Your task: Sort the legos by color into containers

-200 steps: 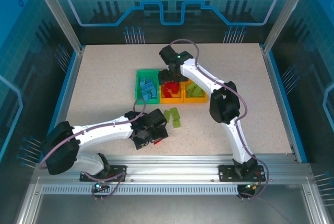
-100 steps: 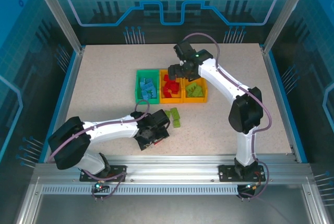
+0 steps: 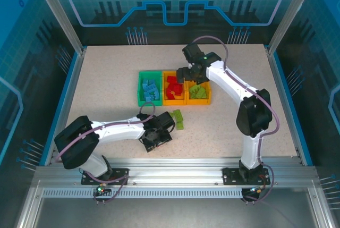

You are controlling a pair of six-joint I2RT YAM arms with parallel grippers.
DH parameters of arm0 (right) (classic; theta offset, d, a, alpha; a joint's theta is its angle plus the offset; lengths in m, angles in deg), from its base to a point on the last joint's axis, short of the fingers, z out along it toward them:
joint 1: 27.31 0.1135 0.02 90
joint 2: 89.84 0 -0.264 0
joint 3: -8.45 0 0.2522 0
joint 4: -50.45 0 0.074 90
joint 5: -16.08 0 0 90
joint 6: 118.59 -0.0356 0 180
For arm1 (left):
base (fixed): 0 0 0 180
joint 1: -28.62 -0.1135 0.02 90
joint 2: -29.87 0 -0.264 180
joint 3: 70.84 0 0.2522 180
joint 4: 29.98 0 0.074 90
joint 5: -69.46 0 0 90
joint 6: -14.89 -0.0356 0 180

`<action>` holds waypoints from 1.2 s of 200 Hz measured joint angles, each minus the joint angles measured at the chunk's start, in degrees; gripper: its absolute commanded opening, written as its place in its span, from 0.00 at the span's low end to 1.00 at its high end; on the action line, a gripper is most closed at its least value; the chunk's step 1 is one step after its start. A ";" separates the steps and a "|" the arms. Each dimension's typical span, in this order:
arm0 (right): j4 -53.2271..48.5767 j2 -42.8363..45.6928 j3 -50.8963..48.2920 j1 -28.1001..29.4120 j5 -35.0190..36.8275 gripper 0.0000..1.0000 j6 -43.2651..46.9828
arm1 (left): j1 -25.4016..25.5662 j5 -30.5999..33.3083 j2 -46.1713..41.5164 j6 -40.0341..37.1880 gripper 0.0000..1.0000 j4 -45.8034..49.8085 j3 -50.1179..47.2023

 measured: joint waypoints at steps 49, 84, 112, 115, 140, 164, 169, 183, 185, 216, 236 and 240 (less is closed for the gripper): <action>0.46 0.50 -0.22 -0.11 0.15 0.93 -0.02 | 0.00 0.00 0.02 -0.04 0.60 -0.02 0.00; 0.48 0.50 -0.42 -0.11 0.15 0.94 -0.02 | 0.00 0.04 0.00 -0.07 0.53 0.00 0.00; 0.55 0.50 -0.74 -0.11 0.15 0.94 0.00 | 0.00 0.09 -0.04 -0.07 0.52 0.02 0.00; 0.52 0.50 -0.74 -0.11 0.17 0.94 0.00 | -0.02 0.15 -0.07 -0.07 0.52 0.02 0.00; 0.52 1.07 -1.46 -0.11 0.37 0.94 0.00 | 0.00 0.52 -0.20 -0.31 0.52 0.37 0.24; 0.59 2.64 -2.86 -0.37 0.39 0.94 0.00 | 0.00 1.64 -0.74 -1.05 0.52 1.92 1.60; 0.55 3.04 -3.23 -0.48 0.39 0.94 0.00 | 0.00 1.97 -1.09 -1.27 0.52 2.40 2.08; 0.59 4.55 -4.57 -1.11 0.48 0.94 0.00 | -0.02 2.99 -2.19 -2.25 0.52 3.91 3.87; 0.63 4.83 -4.81 -1.25 0.50 0.94 0.00 | -0.02 3.17 -2.34 -2.40 0.52 4.20 4.17; 1.22 8.72 -9.05 -3.76 1.09 0.94 0.00 | -1.53 5.03 -4.07 -6.29 0.53 6.97 10.19; 1.70 11.15 -12.74 -5.22 1.46 0.94 0.02 | -4.20 5.62 -4.11 -9.49 0.53 7.85 14.05; 1.84 11.72 -13.79 -5.44 1.42 0.93 0.00 | -4.72 5.73 -4.11 -9.94 0.53 7.98 14.71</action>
